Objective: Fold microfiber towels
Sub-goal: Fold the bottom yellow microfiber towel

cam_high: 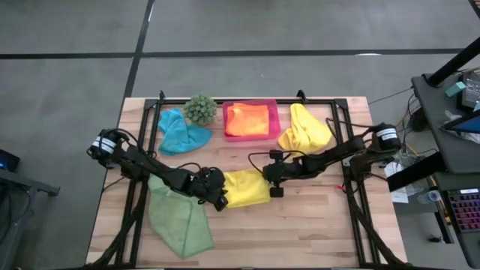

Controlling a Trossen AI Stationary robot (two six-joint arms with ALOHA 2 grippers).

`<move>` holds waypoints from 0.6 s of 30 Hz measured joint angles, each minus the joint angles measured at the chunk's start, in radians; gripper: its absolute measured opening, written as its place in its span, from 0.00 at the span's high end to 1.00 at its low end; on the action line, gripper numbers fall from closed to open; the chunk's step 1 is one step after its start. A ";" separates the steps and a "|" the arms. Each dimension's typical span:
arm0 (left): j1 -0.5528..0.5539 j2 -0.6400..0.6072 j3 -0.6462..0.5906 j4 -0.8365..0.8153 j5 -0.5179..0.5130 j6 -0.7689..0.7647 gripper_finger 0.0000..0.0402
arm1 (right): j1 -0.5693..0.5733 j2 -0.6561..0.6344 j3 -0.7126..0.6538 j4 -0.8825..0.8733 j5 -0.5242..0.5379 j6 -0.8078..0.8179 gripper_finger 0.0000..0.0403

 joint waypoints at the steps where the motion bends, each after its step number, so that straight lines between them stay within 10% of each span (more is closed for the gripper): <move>1: 0.001 0.000 0.000 -0.003 0.000 0.001 0.72 | 0.000 -0.015 -0.001 -0.012 0.001 0.000 0.95; 18: 0.000 -0.024 0.050 0.000 0.124 0.038 0.72 | 0.093 -0.136 -0.002 -0.012 -0.008 0.051 0.96</move>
